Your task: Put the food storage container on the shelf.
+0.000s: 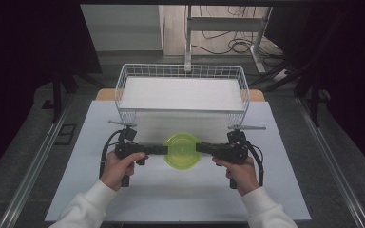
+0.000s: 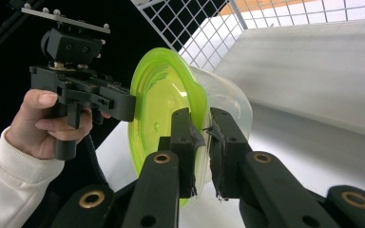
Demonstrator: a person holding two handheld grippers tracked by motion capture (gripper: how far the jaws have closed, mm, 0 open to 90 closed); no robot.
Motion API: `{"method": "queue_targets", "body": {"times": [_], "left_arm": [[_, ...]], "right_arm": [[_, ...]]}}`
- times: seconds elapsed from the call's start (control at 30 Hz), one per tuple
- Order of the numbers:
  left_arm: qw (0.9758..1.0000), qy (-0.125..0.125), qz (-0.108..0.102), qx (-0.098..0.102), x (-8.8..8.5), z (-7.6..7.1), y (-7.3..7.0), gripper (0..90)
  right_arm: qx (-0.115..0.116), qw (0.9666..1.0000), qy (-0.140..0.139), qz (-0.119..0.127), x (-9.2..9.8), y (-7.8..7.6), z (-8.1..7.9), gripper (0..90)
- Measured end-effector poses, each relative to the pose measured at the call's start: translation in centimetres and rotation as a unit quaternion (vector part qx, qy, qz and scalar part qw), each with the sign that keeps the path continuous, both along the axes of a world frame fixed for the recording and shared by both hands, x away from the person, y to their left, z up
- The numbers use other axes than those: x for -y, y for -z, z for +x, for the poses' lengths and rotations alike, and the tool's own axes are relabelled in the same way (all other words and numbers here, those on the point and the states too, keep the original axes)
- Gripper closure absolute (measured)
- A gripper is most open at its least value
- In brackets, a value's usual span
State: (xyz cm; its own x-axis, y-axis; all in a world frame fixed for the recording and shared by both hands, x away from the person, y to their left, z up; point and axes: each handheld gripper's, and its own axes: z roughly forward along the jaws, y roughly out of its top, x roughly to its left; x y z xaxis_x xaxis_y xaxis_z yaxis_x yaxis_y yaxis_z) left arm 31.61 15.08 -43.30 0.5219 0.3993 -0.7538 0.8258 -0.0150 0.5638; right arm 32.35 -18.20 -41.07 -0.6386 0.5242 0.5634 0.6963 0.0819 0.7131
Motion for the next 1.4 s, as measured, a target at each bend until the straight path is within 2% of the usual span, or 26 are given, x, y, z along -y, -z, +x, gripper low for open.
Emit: {"method": "queue_targets", "body": {"times": [0.2, 0.5, 0.73, 0.83, 1.1, 1.27, 1.4], "left_arm": [[1.0, -0.001, 0.0, 0.005, 0.0, 0.4, -0.6, 83.1], [0.9999, -0.001, -0.002, 0.012, 0.1, 1.4, -2.3, 83.1], [0.9998, -0.002, 0.006, 0.021, 0.1, 2.2, -3.7, 83.1], [0.9997, -0.003, 0.005, 0.024, 0.1, 2.4, -4.2, 83.1], [0.9993, -0.006, 0.01, 0.035, -0.1, 3.3, -6.4, 83.1], [0.999, -0.008, 0.011, 0.041, -0.4, 4.4, -8.2, 83.1], [0.999, -0.007, 0.009, 0.042, -0.6, 5.3, -9.1, 83.1]], "right_arm": [[0.004, 1.0, 0.0, 0.004, 0.1, -0.5, 0.4, 80.0], [0.009, 0.9999, 0.0, 0.011, 0.2, -2.0, 1.5, 80.0], [0.015, 0.9998, 0.001, 0.016, 0.2, -3.0, 2.3, 80.1], [0.013, 0.9996, 0.002, 0.024, 0.2, -3.4, 2.6, 80.1], [0.03, 0.9991, 0.002, 0.028, 0.0, -5.4, 3.3, 80.2], [0.031, 0.9988, 0.003, 0.039, -0.1, -6.6, 4.3, 80.3], [0.029, 0.9983, 0.005, 0.051, -0.2, -7.5, 5.3, 80.5]]}}
